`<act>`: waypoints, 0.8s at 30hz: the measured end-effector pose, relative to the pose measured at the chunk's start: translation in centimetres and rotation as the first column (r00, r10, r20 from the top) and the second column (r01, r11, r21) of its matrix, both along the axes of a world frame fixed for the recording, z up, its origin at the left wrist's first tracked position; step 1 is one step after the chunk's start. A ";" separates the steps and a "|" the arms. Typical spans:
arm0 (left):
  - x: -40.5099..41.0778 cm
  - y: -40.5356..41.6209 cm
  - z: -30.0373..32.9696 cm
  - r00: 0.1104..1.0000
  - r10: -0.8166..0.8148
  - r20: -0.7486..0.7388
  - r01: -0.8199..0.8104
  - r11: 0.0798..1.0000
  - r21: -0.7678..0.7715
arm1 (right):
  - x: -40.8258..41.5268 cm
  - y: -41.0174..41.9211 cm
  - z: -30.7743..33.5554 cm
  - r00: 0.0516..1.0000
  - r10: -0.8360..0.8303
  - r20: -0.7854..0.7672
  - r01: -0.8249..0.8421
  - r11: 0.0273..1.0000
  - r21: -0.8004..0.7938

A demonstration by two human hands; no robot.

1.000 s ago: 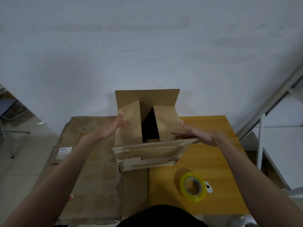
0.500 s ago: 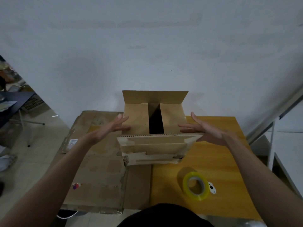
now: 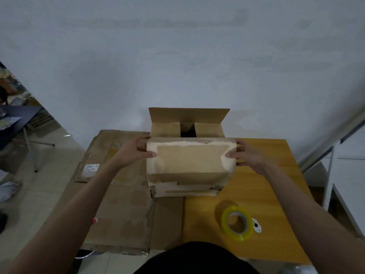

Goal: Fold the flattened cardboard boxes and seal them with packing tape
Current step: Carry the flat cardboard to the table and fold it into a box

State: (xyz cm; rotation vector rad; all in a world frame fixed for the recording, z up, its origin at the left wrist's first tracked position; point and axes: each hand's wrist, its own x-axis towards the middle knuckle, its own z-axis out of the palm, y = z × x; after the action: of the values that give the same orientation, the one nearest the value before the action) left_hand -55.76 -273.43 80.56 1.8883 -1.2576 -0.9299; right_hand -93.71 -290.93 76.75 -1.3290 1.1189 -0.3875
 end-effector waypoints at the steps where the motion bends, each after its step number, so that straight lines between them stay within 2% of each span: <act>1: -0.1 -0.4 -0.4 0.999 0.038 -0.004 -0.038 0.999 -0.020 | 0.3 0.2 -0.4 0.999 -0.033 -0.005 0.033 0.999 -0.029; 5: -0.7 -1.3 -2.1 0.996 0.083 0.044 -0.081 0.996 -0.044 | 1.2 0.9 -1.8 0.995 -0.008 -0.099 -0.002 0.995 -0.101; 10: 0.1 -2.5 -3.1 0.986 0.061 0.155 -0.067 0.997 0.037 | 1.2 0.6 -2.2 0.985 0.045 -0.166 -0.067 0.989 -0.131; 15: 0.2 -6.4 -0.2 0.993 0.109 0.033 -0.103 0.984 -0.146 | 1.5 0.3 -1.7 0.974 0.086 -0.211 -0.119 0.982 -0.150; 19: -0.2 -8.8 1.9 0.978 0.066 0.200 -0.023 0.977 -0.212 | 1.7 0.6 -1.6 0.973 0.079 -0.216 -0.117 0.979 -0.166; 24: -0.6 -7.4 1.0 0.905 -0.101 0.414 0.140 0.988 -0.065 | 1.7 0.9 -1.8 0.977 0.039 -0.212 -0.083 0.976 -0.203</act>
State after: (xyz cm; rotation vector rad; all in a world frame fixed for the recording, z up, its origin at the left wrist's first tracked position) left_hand -56.32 -280.86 81.61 2.0134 -1.6490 -0.5324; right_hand -92.06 -289.99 74.97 -1.6169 1.2306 -0.3346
